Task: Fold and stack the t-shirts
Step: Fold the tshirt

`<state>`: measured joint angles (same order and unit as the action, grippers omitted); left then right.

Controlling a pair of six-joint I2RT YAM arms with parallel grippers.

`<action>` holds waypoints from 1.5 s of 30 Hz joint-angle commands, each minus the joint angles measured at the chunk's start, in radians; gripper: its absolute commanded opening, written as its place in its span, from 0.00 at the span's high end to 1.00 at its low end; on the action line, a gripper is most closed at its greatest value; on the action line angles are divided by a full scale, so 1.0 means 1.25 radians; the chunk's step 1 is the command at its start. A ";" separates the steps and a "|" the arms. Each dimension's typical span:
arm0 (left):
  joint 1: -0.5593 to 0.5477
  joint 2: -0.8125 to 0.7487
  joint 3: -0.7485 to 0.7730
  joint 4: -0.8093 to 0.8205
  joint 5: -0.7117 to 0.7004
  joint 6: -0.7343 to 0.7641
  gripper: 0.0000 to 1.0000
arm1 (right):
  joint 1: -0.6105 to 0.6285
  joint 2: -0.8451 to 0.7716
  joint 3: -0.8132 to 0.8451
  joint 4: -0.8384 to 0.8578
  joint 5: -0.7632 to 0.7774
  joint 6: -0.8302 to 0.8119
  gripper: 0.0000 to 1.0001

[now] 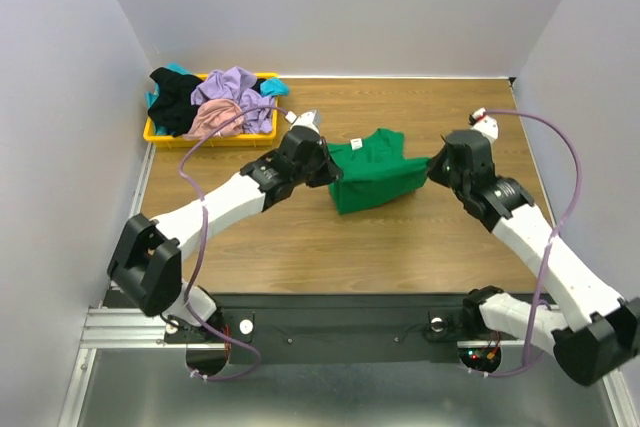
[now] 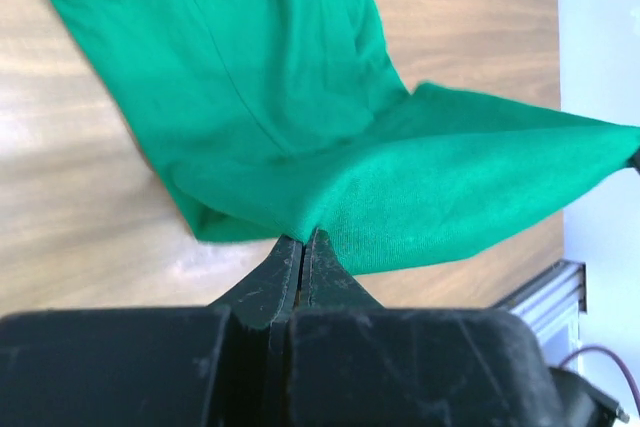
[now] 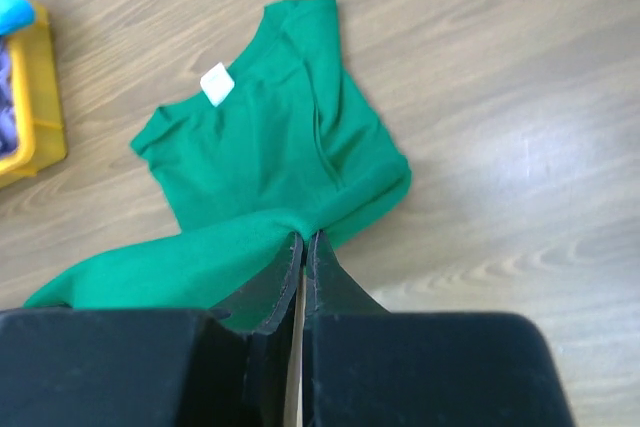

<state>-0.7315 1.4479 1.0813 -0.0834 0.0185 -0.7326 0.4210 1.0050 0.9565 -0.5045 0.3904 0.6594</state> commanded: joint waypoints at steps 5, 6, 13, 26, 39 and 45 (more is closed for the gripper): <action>0.080 0.125 0.152 -0.027 0.076 0.065 1.00 | -0.003 0.203 0.173 0.108 0.104 -0.093 0.99; 0.087 0.142 0.160 -0.029 0.076 0.068 1.00 | -0.009 0.245 0.195 0.116 0.100 -0.103 1.00; 0.144 0.224 0.215 -0.042 0.071 0.068 1.00 | -0.054 0.390 0.300 0.151 0.019 -0.165 0.99; 0.215 0.420 0.413 -0.051 0.026 0.072 0.66 | -0.124 0.694 0.463 0.221 -0.056 -0.200 1.00; 0.201 0.402 0.467 -0.072 0.054 0.115 0.02 | -0.137 0.659 0.432 0.221 -0.307 -0.209 0.05; 0.166 0.441 0.452 -0.035 0.130 0.112 0.02 | -0.136 0.646 0.321 0.233 -0.436 -0.148 0.05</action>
<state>-0.4934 2.0064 1.6550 -0.1791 0.1101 -0.6094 0.2497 1.8019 1.4113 -0.2539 -0.0208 0.4236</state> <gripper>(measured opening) 0.985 0.948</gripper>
